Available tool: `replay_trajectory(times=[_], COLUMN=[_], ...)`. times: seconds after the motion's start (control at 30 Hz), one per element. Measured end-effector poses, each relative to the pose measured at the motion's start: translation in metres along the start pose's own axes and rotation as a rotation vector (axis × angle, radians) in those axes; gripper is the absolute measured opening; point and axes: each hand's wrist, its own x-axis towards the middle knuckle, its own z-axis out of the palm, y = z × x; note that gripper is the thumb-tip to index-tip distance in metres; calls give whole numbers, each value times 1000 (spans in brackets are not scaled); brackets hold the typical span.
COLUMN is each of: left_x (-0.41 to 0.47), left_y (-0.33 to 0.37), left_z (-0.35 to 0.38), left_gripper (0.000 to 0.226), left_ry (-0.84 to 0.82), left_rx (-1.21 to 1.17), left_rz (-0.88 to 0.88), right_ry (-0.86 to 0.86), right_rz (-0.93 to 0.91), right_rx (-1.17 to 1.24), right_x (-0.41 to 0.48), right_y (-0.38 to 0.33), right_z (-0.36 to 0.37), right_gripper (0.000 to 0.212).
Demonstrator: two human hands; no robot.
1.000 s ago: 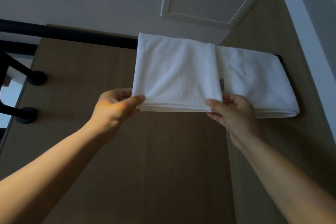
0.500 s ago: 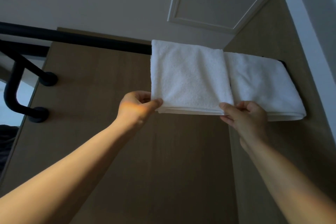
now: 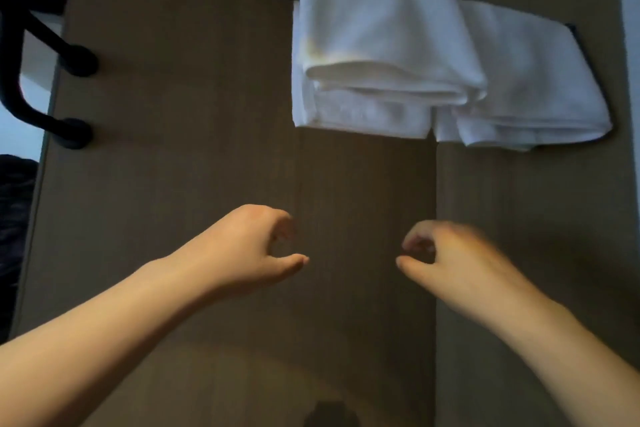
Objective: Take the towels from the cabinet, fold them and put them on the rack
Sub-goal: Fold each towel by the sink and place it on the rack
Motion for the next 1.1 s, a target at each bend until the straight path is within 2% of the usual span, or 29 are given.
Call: replay_trajectory(times=[0.13,0.33,0.5,0.63,0.9,1.1], left_x=[-55,-151,-242,-290,-375,-405], left_y=[-10,-25,-25,-18,10,33], left_z=[50,133,193,219,232,237], left_gripper=[40,42,45,43,36,32], left_ry=[-174,-412,-637,-743,-830,-845], left_rx=[25,-23,-19,-23,-183,-193], left_rz=[-17,-93,-215,-321,-759,-924], right_ry=[-167,-439,-701,-806,-1040,-1143], right_rz=[-56,-76,-73,-56,-44,-76], right_rx=[-35,38,30,6,111,184], right_x=[-48,-133,-209,-246,-308,-327], right_y=[-13,-27,-31,-37,-29,-26], right_z=[43,123,184,215,260,284], right_gripper=[27,30,34,35,33,33])
